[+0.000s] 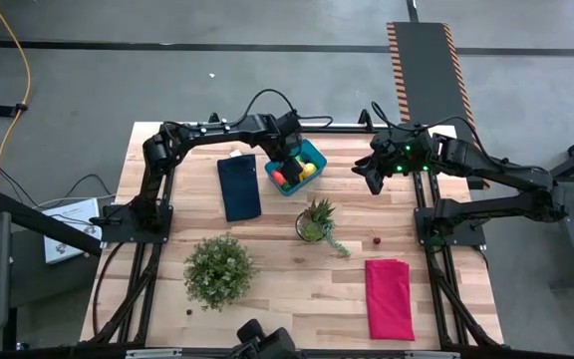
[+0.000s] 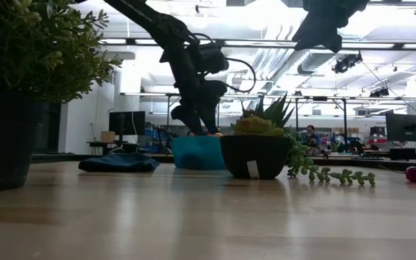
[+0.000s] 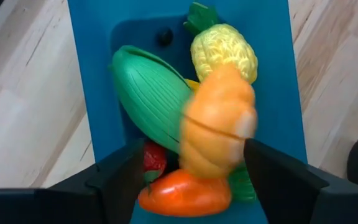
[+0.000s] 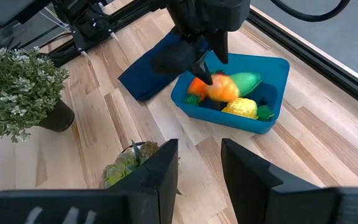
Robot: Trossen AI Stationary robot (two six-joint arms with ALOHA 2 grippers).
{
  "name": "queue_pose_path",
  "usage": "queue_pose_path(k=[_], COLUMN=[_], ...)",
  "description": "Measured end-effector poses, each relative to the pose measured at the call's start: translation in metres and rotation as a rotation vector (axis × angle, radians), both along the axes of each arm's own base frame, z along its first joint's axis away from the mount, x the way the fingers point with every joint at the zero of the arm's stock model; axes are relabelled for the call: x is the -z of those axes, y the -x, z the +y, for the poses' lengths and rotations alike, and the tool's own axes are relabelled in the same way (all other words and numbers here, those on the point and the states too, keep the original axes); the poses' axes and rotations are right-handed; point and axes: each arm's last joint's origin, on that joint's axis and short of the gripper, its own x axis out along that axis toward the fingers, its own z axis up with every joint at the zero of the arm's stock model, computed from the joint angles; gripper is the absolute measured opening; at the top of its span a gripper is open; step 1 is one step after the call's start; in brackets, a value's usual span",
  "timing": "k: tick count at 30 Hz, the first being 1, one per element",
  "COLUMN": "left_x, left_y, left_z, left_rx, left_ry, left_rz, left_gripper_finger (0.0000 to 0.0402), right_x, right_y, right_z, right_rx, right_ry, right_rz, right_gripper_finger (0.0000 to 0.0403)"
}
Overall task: Pick and placing Produce into tupperware
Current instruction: Put the orange croissant into the blue bin, then put the red cherry into the bin
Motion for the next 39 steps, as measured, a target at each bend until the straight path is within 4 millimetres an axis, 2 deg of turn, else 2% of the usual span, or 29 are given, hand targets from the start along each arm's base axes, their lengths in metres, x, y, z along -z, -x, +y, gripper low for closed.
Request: queue_pose_path(k=[6,18,28,39], left_x=[0.000,-0.011,-0.043,-0.099], left_y=[0.000,0.000,0.005,0.026], left_z=[0.000,-0.001,-0.004,-0.018], left_rx=[0.006,0.041,0.059,0.064], left_ry=[-0.002,-0.002,-0.031,-0.113], left_rz=[0.001,-0.027,-0.061,-0.176], left_gripper_finger=[0.0282,0.0232,0.0207,0.0180], right_x=[0.000,0.000,0.000,0.002], right_y=[0.000,0.000,0.000,0.001], right_z=[0.000,0.000,0.000,0.000], right_rx=[0.000,0.000,0.000,-0.007], right_ry=[0.000,0.000,0.000,0.000], right_rz=[0.000,0.000,0.000,0.024], right_gripper_finger=[0.0114,0.0114,0.0114,0.0114])
